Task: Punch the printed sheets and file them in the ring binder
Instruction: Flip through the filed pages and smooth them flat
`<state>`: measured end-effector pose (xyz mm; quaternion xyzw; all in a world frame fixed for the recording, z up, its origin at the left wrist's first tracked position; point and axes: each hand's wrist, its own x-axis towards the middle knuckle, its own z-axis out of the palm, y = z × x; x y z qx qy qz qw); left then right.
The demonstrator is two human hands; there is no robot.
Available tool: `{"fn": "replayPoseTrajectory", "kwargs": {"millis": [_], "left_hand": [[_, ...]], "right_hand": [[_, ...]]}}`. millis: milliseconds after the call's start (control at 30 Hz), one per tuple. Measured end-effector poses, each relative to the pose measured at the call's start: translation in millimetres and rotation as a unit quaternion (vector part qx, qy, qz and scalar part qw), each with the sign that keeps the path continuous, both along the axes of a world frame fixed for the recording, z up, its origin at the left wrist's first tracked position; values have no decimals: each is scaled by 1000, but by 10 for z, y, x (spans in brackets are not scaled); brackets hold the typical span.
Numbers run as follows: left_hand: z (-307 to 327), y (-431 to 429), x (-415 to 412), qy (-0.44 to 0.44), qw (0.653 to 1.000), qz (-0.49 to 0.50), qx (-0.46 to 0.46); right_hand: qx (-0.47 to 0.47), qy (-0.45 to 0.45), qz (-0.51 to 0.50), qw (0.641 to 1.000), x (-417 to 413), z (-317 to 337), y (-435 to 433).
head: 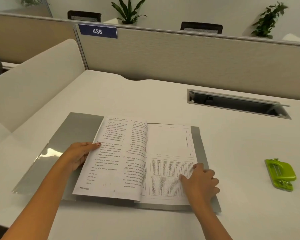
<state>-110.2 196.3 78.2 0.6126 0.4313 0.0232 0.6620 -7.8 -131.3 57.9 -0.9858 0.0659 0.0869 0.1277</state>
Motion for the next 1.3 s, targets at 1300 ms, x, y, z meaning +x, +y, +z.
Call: {"fn": "replayPoseTrajectory", "kwargs": {"millis": [1300], "left_hand": [[11,-125,18,-68,989,-2,130]], "right_hand": [[471,67,204,856,116,1140,652]]}}
